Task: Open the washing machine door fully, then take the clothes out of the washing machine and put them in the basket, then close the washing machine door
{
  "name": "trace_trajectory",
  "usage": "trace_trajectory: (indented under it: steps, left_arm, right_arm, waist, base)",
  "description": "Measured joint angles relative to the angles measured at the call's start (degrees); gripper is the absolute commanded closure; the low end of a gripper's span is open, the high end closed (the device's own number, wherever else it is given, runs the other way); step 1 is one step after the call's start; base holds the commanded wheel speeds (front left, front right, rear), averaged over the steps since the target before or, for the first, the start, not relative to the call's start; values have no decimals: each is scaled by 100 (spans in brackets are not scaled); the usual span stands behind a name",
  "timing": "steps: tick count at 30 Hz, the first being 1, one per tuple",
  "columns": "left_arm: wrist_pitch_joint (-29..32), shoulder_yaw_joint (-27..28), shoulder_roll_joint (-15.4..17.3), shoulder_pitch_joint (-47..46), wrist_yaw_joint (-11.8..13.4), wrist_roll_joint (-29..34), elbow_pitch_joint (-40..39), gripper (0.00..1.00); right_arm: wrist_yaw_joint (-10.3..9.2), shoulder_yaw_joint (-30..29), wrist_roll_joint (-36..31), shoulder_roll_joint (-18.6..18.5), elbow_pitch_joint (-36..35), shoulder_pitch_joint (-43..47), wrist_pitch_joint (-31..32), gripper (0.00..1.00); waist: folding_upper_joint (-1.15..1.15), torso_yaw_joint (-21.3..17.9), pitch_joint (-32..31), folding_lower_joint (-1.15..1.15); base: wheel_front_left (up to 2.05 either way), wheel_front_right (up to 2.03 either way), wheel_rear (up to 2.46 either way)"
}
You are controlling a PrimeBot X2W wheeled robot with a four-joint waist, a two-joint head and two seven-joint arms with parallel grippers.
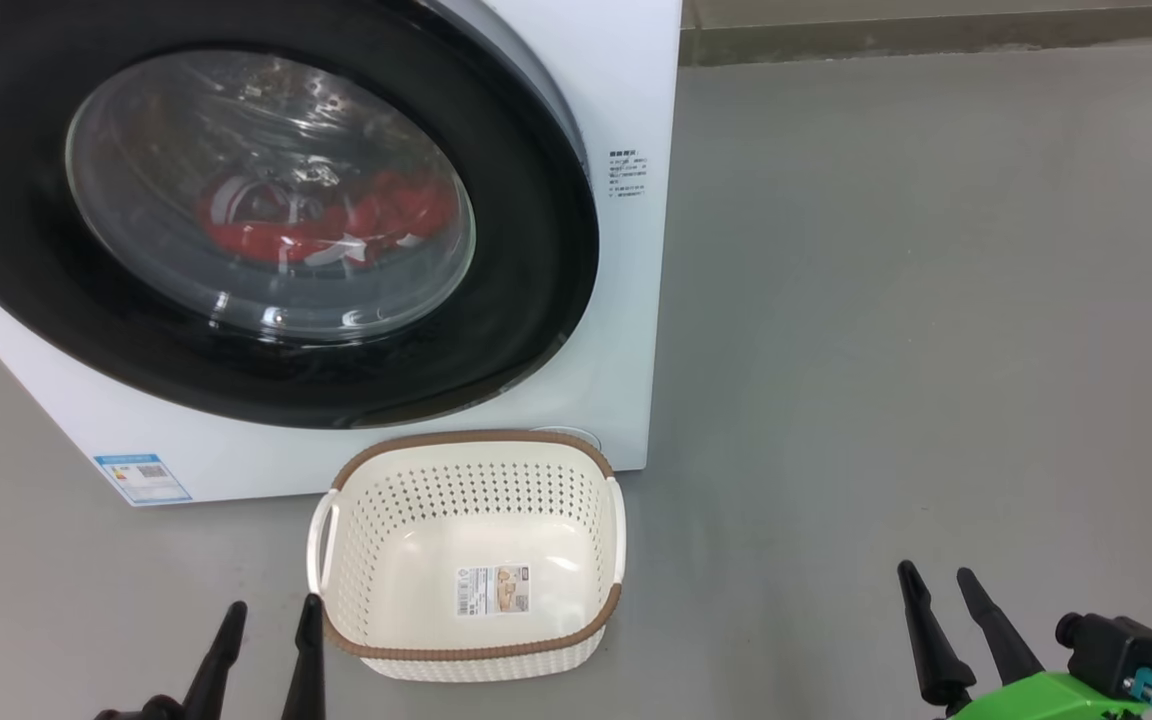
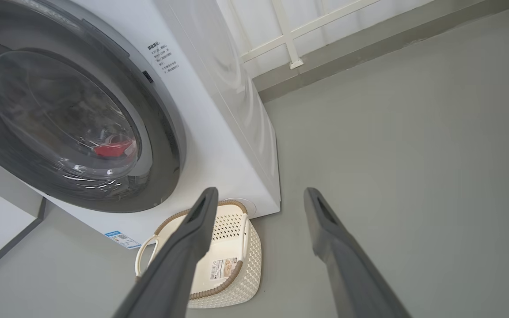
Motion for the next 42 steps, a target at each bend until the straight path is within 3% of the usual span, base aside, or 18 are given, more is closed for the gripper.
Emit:
trace_trajectory:
  steps: [16, 25, 40, 41, 42]
  left_arm:
    - [-274, 67, -1, 101, -32, 977, -22, 0]
    - [-447, 197, -4, 135, -177, 1404, 193, 0]
    - [-450, 249, -8, 188, -220, 1452, 315, 0]
    - [-450, 247, -8, 188, -220, 1451, 314, 0]
    - [-450, 238, -8, 188, -220, 1451, 313, 0]
  right_arm:
    - [0, -279, -933, 5, -57, 204, -263, 0]
    - [0, -450, -1460, 29, -154, 377, -432, 0]
    - [0, -442, -1458, 38, -311, 407, -439, 0]
    - [0, -391, -1407, 36, -361, 405, -439, 33]
    - [0, -337, -1330, 40, -412, 401, -441, 74]
  waist:
    - [0, 14, 24, 0]
    - [0, -17, 45, 0]
    - [0, -37, 40, 0]
    - [0, -38, 44, 0]
    - [0, -40, 51, 0]
  base:
    - [0, 0, 0]
    - [0, 0, 0]
    - [0, 0, 0]
    - [0, 0, 0]
    - [0, 0, 0]
